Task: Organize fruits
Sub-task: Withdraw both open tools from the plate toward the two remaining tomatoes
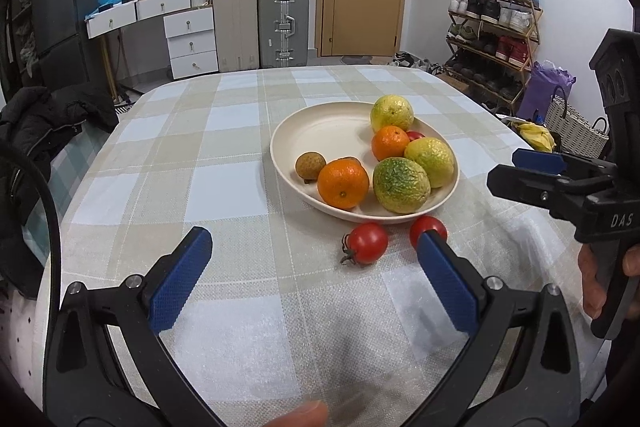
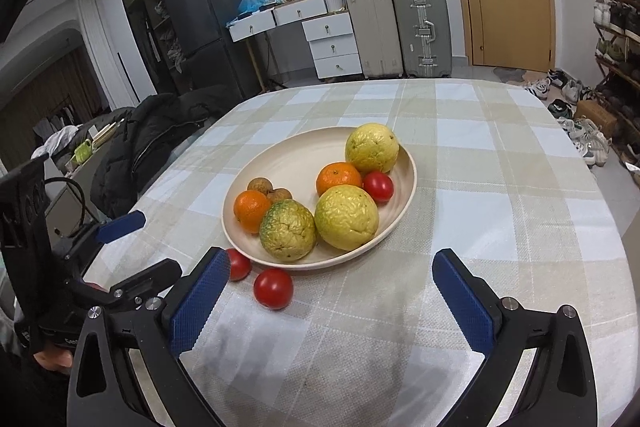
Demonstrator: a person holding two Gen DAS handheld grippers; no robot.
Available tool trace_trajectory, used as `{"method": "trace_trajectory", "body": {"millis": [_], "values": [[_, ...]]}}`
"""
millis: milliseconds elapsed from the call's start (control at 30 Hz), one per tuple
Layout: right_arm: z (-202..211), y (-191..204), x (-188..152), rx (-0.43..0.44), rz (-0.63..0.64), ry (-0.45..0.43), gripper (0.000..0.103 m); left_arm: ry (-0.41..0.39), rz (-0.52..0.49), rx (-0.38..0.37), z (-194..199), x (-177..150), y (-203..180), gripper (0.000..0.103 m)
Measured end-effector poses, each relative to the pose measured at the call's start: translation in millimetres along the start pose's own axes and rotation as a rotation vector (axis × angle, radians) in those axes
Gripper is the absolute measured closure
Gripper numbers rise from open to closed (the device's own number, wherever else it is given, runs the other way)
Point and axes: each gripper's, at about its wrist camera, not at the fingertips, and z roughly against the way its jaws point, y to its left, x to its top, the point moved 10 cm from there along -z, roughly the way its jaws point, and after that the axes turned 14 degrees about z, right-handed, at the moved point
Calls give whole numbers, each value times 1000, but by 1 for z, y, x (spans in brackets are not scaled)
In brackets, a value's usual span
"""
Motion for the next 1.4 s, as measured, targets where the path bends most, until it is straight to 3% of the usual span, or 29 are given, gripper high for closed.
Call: {"method": "trace_trajectory", "body": {"millis": [1167, 1400], "values": [[-19, 16, -20, 6, 41, 72, 0, -23, 31, 24, -10, 5, 16, 1], [-32, 30, -27, 15, 62, 129, 0, -21, 40, 18, -11, 6, 17, 1]]}}
